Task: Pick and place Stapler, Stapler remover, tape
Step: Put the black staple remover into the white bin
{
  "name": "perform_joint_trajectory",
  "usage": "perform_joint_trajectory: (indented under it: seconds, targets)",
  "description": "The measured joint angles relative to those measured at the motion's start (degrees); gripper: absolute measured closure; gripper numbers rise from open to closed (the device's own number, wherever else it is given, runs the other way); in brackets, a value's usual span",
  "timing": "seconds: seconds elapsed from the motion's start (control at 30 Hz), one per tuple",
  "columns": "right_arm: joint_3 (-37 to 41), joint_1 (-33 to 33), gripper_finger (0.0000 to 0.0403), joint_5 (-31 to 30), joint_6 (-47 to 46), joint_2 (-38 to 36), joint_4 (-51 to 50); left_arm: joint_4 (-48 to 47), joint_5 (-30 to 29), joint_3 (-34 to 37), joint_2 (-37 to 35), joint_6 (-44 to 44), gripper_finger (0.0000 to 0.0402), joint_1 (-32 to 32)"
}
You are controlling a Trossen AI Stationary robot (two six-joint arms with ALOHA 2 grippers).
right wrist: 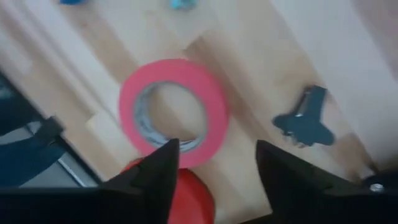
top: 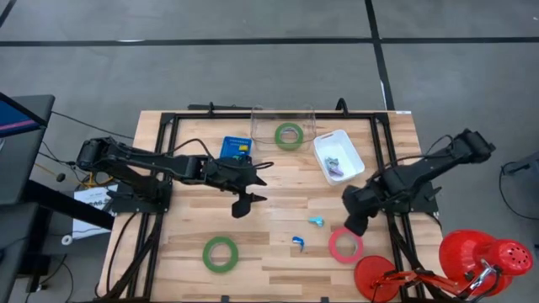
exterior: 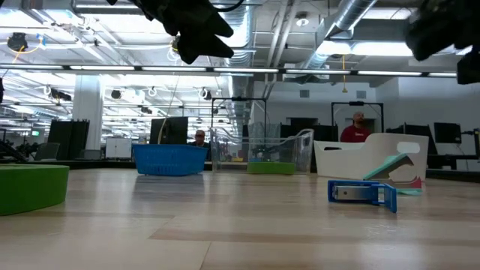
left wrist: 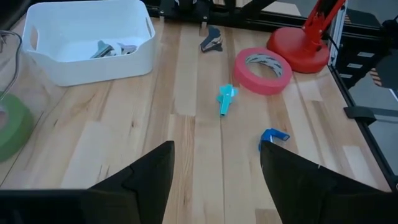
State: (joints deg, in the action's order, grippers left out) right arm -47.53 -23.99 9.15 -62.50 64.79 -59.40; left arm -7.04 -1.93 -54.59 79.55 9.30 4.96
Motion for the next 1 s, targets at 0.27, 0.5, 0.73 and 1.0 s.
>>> perform_joint_trajectory:
  seconds: [0.27, 0.5, 0.73, 1.0]
  targets:
    - [0.0, 4.8, 0.0151, 1.6, 4.4, 6.5, -3.9, -0.3, 0.0, 0.0, 0.0, 0.0, 0.0175, 0.0]
    - [0.0, 9.9, 0.0159, 1.5, 13.6, 11.9, -6.4, -0.6, 0.0, 0.0, 0.0, 0.0, 0.0175, 0.0]
    - [0.0, 14.1, 0.0164, 1.3, 22.0, 16.9, -6.3, -1.0, 0.0, 0.0, 0.0, 0.0, 0.0175, 0.0]
    - [0.0, 17.3, 0.0164, 1.3, 27.0, 23.1, -6.1, -1.1, 0.0, 0.0, 0.0, 0.0, 0.0175, 0.0]
